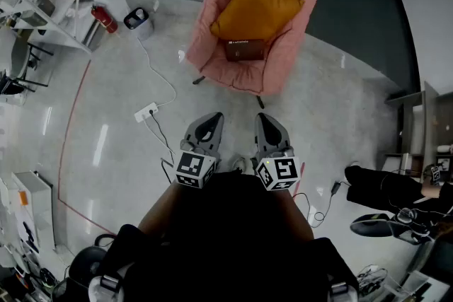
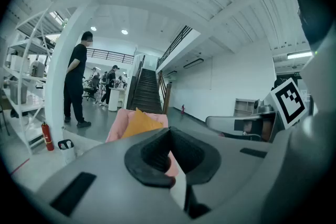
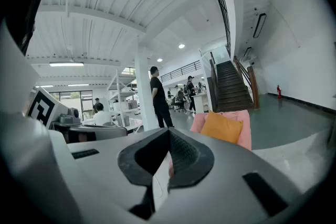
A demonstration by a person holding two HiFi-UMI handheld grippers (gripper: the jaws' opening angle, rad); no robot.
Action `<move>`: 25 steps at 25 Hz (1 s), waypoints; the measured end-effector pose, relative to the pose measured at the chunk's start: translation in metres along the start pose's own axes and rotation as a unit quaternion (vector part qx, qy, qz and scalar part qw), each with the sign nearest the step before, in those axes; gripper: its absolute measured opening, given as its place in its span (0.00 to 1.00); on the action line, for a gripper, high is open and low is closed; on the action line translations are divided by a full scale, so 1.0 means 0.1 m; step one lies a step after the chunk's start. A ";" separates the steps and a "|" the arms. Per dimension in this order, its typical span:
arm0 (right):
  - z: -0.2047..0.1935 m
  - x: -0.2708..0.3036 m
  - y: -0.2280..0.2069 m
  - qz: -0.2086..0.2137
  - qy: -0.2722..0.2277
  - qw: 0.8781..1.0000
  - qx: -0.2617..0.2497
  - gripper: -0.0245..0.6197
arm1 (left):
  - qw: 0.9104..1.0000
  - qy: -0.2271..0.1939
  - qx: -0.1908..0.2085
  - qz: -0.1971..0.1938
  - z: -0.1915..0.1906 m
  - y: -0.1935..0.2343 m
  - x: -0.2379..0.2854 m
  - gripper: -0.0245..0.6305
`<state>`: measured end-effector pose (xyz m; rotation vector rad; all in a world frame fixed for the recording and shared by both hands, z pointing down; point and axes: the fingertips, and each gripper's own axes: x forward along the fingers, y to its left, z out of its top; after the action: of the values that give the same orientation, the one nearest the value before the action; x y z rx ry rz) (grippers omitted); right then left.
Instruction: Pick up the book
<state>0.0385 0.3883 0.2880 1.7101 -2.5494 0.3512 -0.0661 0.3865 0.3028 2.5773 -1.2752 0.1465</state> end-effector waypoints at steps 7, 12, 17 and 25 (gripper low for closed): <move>-0.02 0.02 -0.03 -0.001 0.001 1.000 -0.002 0.04 | 1.000 -0.009 -0.003 -0.002 0.00 0.02 0.04 0.04; 0.00 0.00 -0.02 -0.001 -0.001 1.000 0.003 0.04 | 1.000 -0.009 -0.004 -0.004 0.02 0.00 0.02 0.04; 0.01 0.00 -0.01 0.000 -0.010 1.000 0.015 0.04 | 1.000 -0.010 -0.002 0.000 0.01 0.03 -0.01 0.04; -0.04 0.04 0.17 -0.007 -0.009 1.000 0.016 0.04 | 1.000 -0.015 -0.007 0.002 0.00 0.20 -0.14 0.04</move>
<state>0.0213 0.3910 0.2898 1.7491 -2.5560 0.3797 -0.0905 0.3859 0.3032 2.5735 -1.2878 0.1006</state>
